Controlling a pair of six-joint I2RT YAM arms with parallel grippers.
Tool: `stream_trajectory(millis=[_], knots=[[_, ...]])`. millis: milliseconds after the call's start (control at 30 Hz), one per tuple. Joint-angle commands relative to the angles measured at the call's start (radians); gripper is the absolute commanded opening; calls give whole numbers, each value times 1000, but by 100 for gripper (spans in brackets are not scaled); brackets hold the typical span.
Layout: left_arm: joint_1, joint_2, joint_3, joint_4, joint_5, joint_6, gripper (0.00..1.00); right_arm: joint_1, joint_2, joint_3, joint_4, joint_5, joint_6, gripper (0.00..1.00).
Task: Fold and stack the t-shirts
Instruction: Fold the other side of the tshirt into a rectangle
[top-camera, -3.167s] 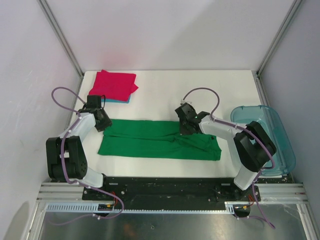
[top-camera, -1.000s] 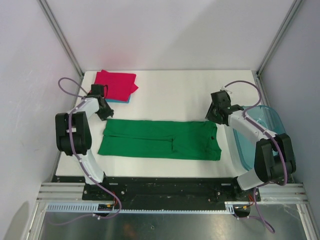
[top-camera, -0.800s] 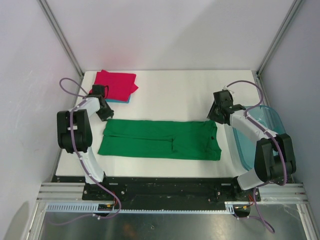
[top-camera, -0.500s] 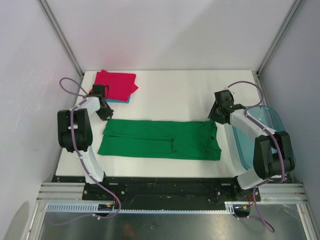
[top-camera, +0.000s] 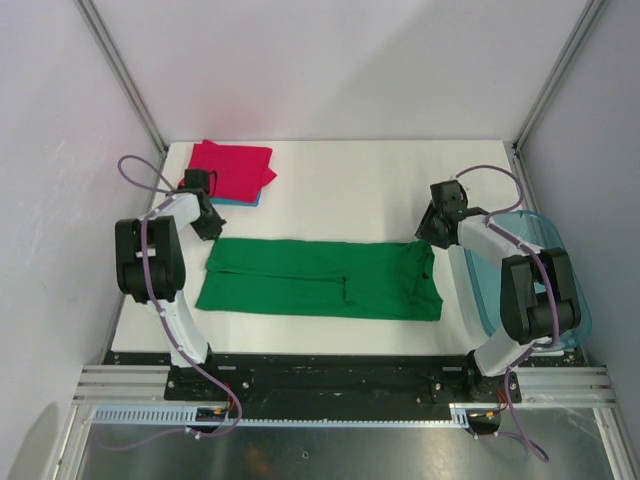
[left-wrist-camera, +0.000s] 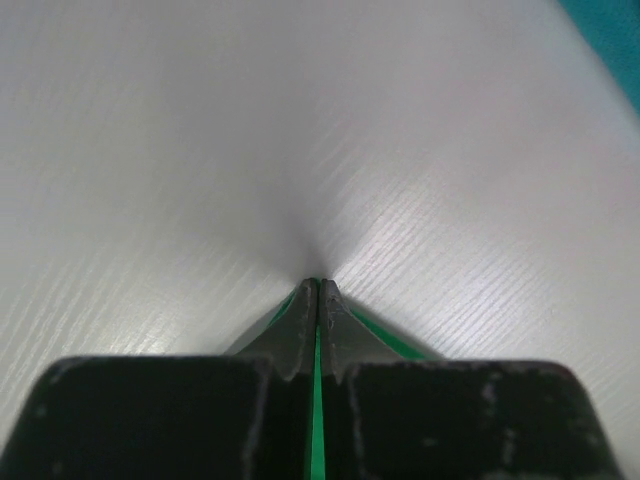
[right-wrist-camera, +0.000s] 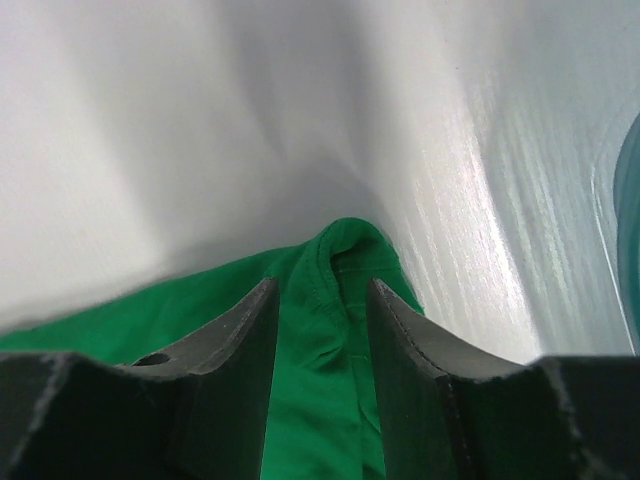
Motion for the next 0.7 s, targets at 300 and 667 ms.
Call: stream_trajectory(millis=[300, 667], knots=[[29, -46, 36, -1, -51, -17, 0, -10, 31, 15, 77, -38, 24, 45], [29, -52, 35, -2, -44, -13, 0, -2, 97, 14, 94, -36, 44, 37]])
